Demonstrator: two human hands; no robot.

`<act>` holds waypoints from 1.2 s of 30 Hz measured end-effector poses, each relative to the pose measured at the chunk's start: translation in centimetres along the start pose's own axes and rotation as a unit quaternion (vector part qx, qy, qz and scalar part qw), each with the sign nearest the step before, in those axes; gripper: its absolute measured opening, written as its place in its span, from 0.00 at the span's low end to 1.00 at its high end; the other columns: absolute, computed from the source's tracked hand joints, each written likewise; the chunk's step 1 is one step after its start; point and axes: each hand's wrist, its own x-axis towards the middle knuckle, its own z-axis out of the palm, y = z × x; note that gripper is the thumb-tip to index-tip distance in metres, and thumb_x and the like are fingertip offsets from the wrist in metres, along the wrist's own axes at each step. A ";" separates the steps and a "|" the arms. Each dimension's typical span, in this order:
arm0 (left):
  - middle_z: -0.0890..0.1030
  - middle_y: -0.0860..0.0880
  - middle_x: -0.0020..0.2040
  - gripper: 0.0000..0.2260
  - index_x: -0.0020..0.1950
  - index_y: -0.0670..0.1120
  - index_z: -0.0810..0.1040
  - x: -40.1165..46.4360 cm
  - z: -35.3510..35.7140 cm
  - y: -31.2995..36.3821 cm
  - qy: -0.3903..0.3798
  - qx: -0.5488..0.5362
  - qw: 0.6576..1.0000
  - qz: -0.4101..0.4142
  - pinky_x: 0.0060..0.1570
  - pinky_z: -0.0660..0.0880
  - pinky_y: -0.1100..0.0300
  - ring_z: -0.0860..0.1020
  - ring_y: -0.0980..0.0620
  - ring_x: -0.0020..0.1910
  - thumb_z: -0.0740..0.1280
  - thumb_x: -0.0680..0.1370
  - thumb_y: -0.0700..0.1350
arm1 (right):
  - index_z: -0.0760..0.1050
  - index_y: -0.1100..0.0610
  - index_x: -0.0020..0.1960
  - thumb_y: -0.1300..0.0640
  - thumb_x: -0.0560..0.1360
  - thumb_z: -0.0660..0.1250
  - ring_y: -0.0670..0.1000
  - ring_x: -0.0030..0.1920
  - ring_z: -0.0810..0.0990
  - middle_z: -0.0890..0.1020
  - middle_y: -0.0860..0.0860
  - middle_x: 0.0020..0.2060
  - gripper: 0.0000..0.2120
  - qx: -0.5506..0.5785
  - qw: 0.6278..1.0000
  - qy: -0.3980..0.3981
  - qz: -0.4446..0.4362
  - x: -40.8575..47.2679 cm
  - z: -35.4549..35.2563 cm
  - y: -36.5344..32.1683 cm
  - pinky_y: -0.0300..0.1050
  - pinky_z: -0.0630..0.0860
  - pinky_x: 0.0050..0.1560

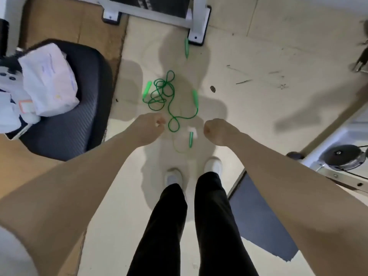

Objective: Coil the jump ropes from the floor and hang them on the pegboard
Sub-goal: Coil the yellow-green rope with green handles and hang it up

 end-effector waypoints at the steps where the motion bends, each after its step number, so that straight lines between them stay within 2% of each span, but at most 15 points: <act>1: 0.75 0.46 0.64 0.14 0.64 0.45 0.74 1.5 1.6 -1.2 -0.008 -0.022 1.000 -0.006 0.58 0.67 0.60 0.73 0.47 0.62 0.58 0.79 0.42 | 0.62 0.55 0.33 0.61 0.78 0.53 0.54 0.44 0.70 0.71 0.53 0.38 0.15 0.011 1.000 -0.012 0.013 1.5 2.1 0.5 0.42 0.66 0.40; 2: 0.75 0.47 0.63 0.14 0.63 0.46 0.74 3.1 3.4 -2.3 -0.008 -0.047 0.999 -0.013 0.57 0.67 0.60 0.73 0.47 0.61 0.58 0.79 0.42 | 0.65 0.55 0.35 0.61 0.78 0.54 0.55 0.46 0.72 0.74 0.54 0.43 0.12 0.028 0.999 -0.024 0.030 3.2 4.2 1.2 0.42 0.69 0.44; 4: 0.77 0.47 0.60 0.13 0.61 0.47 0.75 6.7 7.4 -4.2 -0.003 -0.088 0.996 -0.026 0.53 0.67 0.62 0.74 0.48 0.59 0.58 0.79 0.43 | 0.73 0.58 0.50 0.60 0.78 0.54 0.57 0.55 0.74 0.77 0.56 0.53 0.09 0.039 0.997 -0.044 0.057 6.4 8.5 3.0 0.46 0.71 0.51; 6: 0.77 0.47 0.57 0.12 0.61 0.46 0.75 10.7 11.8 -6.5 0.003 -0.112 0.993 -0.044 0.53 0.67 0.62 0.75 0.49 0.58 0.58 0.79 0.43 | 0.72 0.59 0.59 0.58 0.78 0.54 0.57 0.58 0.74 0.76 0.56 0.57 0.13 0.037 0.994 -0.064 0.077 10.2 12.9 4.9 0.46 0.71 0.51; 8: 0.78 0.49 0.54 0.11 0.58 0.47 0.76 14.5 16.0 -9.2 0.013 -0.158 0.985 -0.068 0.53 0.69 0.60 0.77 0.49 0.55 0.59 0.78 0.42 | 0.71 0.60 0.61 0.60 0.78 0.54 0.58 0.56 0.75 0.76 0.57 0.57 0.14 0.024 0.993 -0.072 0.092 14.3 17.2 6.7 0.45 0.70 0.48; 12: 0.79 0.48 0.50 0.09 0.46 0.49 0.76 19.8 22.4 -14.9 0.074 -0.278 0.944 -0.160 0.54 0.73 0.54 0.78 0.54 0.40 0.58 0.77 0.38 | 0.71 0.65 0.61 0.63 0.79 0.54 0.60 0.59 0.75 0.75 0.61 0.59 0.14 0.058 0.989 -0.072 0.118 21.8 24.6 9.5 0.47 0.71 0.53; 15: 0.79 0.49 0.48 0.11 0.46 0.49 0.76 22.3 25.8 -19.2 0.099 -0.258 0.947 -0.165 0.54 0.74 0.53 0.78 0.55 0.38 0.56 0.77 0.36 | 0.71 0.61 0.61 0.55 0.80 0.54 0.60 0.57 0.76 0.77 0.59 0.57 0.15 0.129 0.979 -0.012 0.159 26.5 29.2 10.1 0.47 0.69 0.49; 18: 0.79 0.50 0.47 0.12 0.44 0.51 0.76 24.7 27.9 -22.0 0.111 -0.229 0.955 -0.151 0.52 0.74 0.55 0.79 0.56 0.38 0.57 0.77 0.37 | 0.69 0.59 0.63 0.46 0.77 0.60 0.59 0.56 0.77 0.76 0.56 0.56 0.20 0.168 0.967 0.057 0.181 30.3 32.6 9.2 0.49 0.72 0.49; 21: 0.80 0.51 0.47 0.12 0.43 0.52 0.75 26.5 29.2 -23.2 0.108 -0.202 0.965 -0.123 0.48 0.74 0.57 0.79 0.56 0.39 0.57 0.77 0.38 | 0.64 0.61 0.65 0.55 0.77 0.61 0.58 0.62 0.72 0.72 0.56 0.61 0.19 0.136 0.964 0.128 0.188 32.7 34.2 8.2 0.51 0.72 0.52; 24: 0.79 0.51 0.48 0.11 0.49 0.49 0.76 26.9 29.2 -22.3 0.107 -0.183 0.973 -0.088 0.45 0.73 0.64 0.79 0.57 0.39 0.57 0.77 0.37 | 0.64 0.63 0.64 0.63 0.77 0.57 0.59 0.62 0.71 0.72 0.59 0.61 0.15 0.148 0.964 0.136 0.174 32.8 34.2 8.9 0.52 0.71 0.52; 28: 0.77 0.52 0.51 0.13 0.59 0.47 0.74 24.8 27.1 -18.2 0.093 -0.144 0.984 -0.047 0.40 0.70 0.69 0.78 0.52 0.44 0.58 0.77 0.36 | 0.64 0.61 0.57 0.61 0.78 0.55 0.59 0.42 0.74 0.74 0.57 0.43 0.08 0.207 0.968 0.130 0.057 27.6 30.0 10.6 0.47 0.64 0.38; 31: 0.72 0.49 0.61 0.23 0.71 0.45 0.64 21.8 24.6 -12.8 0.065 -0.042 0.996 0.034 0.55 0.66 0.62 0.70 0.50 0.59 0.58 0.76 0.34 | 0.67 0.57 0.59 0.57 0.79 0.57 0.54 0.39 0.71 0.72 0.52 0.40 0.10 0.168 0.979 0.106 -0.034 22.1 24.2 11.3 0.47 0.67 0.39; 33: 0.64 0.44 0.71 0.28 0.75 0.42 0.55 19.4 22.7 -8.4 0.030 0.065 0.990 0.118 0.66 0.55 0.60 0.61 0.47 0.69 0.59 0.75 0.35 | 0.72 0.54 0.58 0.53 0.78 0.62 0.51 0.39 0.72 0.74 0.50 0.40 0.10 0.179 0.979 0.068 -0.063 18.3 19.7 11.2 0.44 0.69 0.40; 35: 0.59 0.45 0.74 0.32 0.76 0.42 0.48 16.6 21.0 -3.6 -0.019 0.152 0.970 0.187 0.69 0.47 0.64 0.56 0.47 0.73 0.59 0.75 0.40 | 0.75 0.55 0.55 0.51 0.76 0.64 0.49 0.42 0.72 0.76 0.49 0.41 0.11 0.161 0.983 0.038 -0.084 14.3 15.4 10.6 0.41 0.66 0.39; 36: 0.61 0.45 0.73 0.34 0.76 0.43 0.44 15.2 20.3 -1.2 -0.050 0.152 0.968 0.195 0.69 0.49 0.65 0.59 0.47 0.71 0.59 0.74 0.42 | 0.75 0.57 0.53 0.51 0.76 0.64 0.48 0.43 0.72 0.77 0.50 0.42 0.11 0.150 0.984 0.030 -0.095 12.2 13.4 10.3 0.40 0.66 0.38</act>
